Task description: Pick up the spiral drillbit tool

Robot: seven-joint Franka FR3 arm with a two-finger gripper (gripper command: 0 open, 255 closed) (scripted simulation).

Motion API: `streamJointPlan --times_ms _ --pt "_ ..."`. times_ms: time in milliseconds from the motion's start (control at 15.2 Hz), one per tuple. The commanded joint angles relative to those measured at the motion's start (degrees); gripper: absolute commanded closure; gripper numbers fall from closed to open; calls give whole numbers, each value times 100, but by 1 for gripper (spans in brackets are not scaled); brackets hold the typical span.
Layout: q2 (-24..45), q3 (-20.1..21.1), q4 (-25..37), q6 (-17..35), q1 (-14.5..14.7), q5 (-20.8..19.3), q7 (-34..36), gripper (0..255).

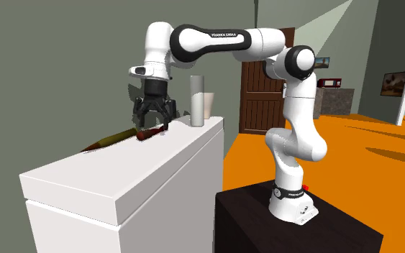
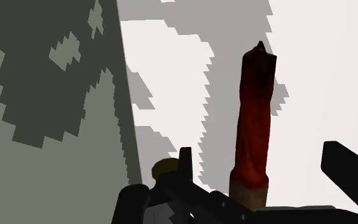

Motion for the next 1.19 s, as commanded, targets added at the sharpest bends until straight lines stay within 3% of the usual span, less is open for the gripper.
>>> streamJointPlan --times_ms 0,66,132,726,1122 --pt "-14 -3 -136 125 -3 -1 -19 0" --pt "-12 -3 -135 125 -3 -1 -19 0" --pt "-7 -5 -132 126 -5 1 -24 255" --pt "-12 -3 -134 124 -3 -1 -20 255" --pt "43 -10 389 -347 -6 8 10 255"
